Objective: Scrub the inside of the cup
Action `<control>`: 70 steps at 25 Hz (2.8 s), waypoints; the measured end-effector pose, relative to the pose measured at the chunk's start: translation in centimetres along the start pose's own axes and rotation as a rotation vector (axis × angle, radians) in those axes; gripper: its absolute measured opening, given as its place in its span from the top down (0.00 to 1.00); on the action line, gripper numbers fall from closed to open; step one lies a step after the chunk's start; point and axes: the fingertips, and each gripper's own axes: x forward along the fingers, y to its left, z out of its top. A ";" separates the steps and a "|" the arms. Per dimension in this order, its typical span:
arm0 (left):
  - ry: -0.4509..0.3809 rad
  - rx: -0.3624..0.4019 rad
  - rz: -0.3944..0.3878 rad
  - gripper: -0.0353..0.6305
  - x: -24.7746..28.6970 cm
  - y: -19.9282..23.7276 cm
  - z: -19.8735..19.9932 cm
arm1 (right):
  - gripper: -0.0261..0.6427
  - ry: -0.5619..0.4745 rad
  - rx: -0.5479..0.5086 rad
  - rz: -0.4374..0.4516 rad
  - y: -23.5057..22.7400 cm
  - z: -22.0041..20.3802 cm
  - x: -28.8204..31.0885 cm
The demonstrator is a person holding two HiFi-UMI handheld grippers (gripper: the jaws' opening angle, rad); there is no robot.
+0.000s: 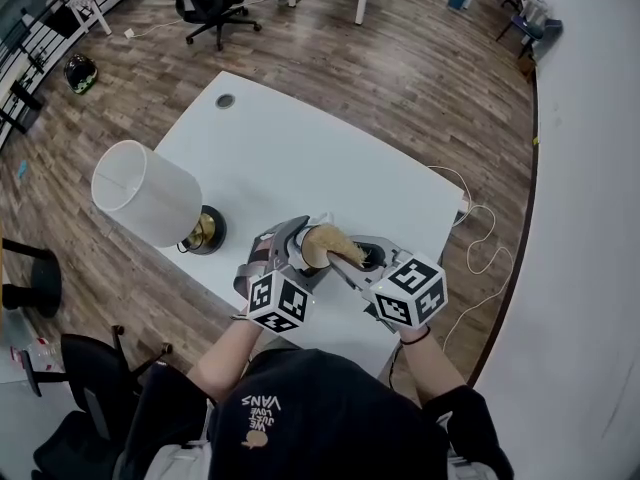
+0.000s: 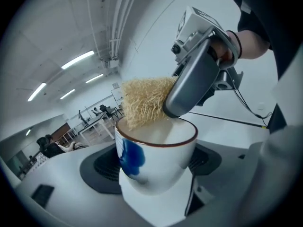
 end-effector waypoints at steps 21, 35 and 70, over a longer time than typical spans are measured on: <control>-0.212 -0.446 -0.007 0.34 3.5 4.7 -2.3 | 0.81 -0.249 0.182 -0.121 -3.5 -1.0 -2.2; -0.197 -0.533 0.015 0.34 8.6 6.3 -6.6 | 0.81 -0.200 0.278 -0.152 -5.7 -3.3 -1.9; -0.154 -0.526 -0.014 0.33 11.3 5.3 -9.7 | 0.81 -0.196 0.288 -0.117 -5.6 -2.9 -0.3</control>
